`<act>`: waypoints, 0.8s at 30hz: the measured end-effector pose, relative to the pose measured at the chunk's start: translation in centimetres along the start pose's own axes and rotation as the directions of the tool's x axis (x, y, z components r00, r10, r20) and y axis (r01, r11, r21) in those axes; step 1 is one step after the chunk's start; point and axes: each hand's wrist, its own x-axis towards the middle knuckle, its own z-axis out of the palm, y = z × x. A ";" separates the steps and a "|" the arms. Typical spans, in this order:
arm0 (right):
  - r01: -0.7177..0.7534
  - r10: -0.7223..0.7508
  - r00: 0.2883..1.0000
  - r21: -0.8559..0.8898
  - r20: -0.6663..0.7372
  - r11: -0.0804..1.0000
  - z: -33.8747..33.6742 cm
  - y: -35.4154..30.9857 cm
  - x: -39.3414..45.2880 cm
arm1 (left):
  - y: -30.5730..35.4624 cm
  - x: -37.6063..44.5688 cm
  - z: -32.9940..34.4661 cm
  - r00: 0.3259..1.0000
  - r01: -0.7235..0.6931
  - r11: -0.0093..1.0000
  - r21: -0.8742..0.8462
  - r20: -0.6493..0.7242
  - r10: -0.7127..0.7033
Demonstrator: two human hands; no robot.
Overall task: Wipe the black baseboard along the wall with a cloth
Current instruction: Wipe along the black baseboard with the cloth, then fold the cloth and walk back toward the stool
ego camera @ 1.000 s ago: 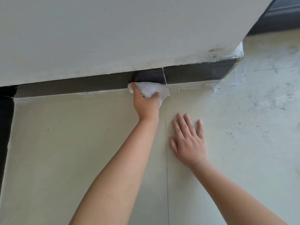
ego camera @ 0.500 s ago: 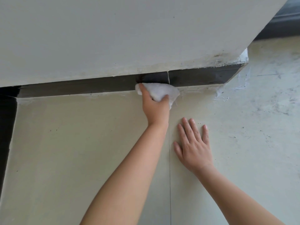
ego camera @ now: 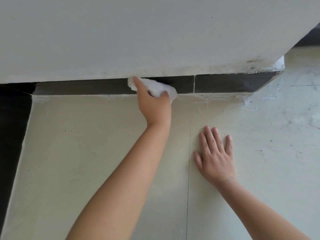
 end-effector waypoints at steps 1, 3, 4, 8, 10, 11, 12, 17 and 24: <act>0.002 -0.002 1.000 0.000 -0.001 1.000 0.0 0.0 0.0 | 0.1 -0.5 0.3 1.000 -0.025 1.000 -0.011 0.011 0.025; 0.007 -0.007 1.000 -0.001 0.001 1.000 0.0 0.0 0.0 | -0.1 -0.7 0.5 0.999 -0.042 0.999 -0.019 0.003 0.043; 0.007 -0.007 1.000 0.000 0.006 1.000 0.0 0.0 0.0 | -0.2 -0.3 0.3 0.999 -0.036 0.999 0.001 -0.019 0.036; 0.006 -0.006 1.000 0.005 0.012 1.000 -0.2 0.0 0.0 | -1.0 3.8 -1.4 0.981 0.106 0.994 -0.014 -0.164 -0.106; 0.015 -0.015 1.000 0.002 0.006 1.000 -0.2 0.1 -0.1 | -1.4 6.0 -2.6 0.950 0.225 0.961 0.158 -0.256 -0.180; 0.017 -0.017 1.000 0.004 0.004 1.000 -0.2 0.2 -0.1 | -2.0 6.8 -3.0 0.948 0.247 0.953 0.175 -0.247 -0.201; 0.018 -0.018 1.000 0.006 0.005 1.000 -0.2 0.2 0.0 | -2.2 7.2 -3.3 0.948 0.253 0.941 0.225 -0.251 -0.195; 0.024 -0.024 0.999 0.013 -0.028 1.000 0.2 0.4 0.0 | -3.7 6.4 -3.8 0.984 0.160 0.987 -0.002 -0.081 -0.160; 0.047 -0.051 0.994 0.048 0.097 0.998 -0.6 0.5 0.0 | -4.3 0.8 -6.6 0.979 -0.049 0.990 0.129 0.204 0.022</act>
